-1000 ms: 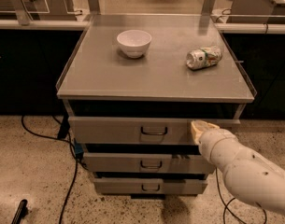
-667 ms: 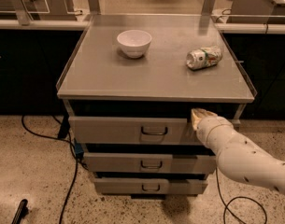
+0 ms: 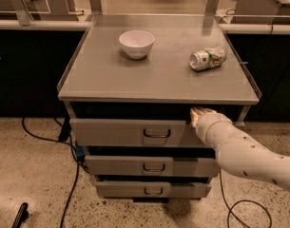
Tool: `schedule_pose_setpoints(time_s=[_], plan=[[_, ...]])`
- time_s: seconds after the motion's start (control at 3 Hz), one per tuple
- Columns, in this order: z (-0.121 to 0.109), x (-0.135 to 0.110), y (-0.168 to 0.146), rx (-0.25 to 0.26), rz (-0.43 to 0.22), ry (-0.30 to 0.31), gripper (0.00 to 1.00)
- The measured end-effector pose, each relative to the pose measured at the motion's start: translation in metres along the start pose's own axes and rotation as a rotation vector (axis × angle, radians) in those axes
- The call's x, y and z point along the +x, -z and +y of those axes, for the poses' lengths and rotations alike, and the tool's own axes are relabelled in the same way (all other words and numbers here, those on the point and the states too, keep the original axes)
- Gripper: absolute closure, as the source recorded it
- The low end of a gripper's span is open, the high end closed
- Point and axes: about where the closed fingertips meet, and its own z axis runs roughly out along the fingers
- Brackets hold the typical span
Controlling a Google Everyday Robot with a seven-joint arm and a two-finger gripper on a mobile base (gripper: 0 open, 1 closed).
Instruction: Open top drawer
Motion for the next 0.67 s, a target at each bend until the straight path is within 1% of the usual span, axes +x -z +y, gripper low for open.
schedule_pose_setpoints(time_s=[0.33, 0.67], plan=[[-0.0036, 0.0051, -0.0126, 0.006, 0.037, -0.025, 1.0], [-0.0043, 0.0052, -0.0131, 0.008, 0.039, -0.029, 1.0]])
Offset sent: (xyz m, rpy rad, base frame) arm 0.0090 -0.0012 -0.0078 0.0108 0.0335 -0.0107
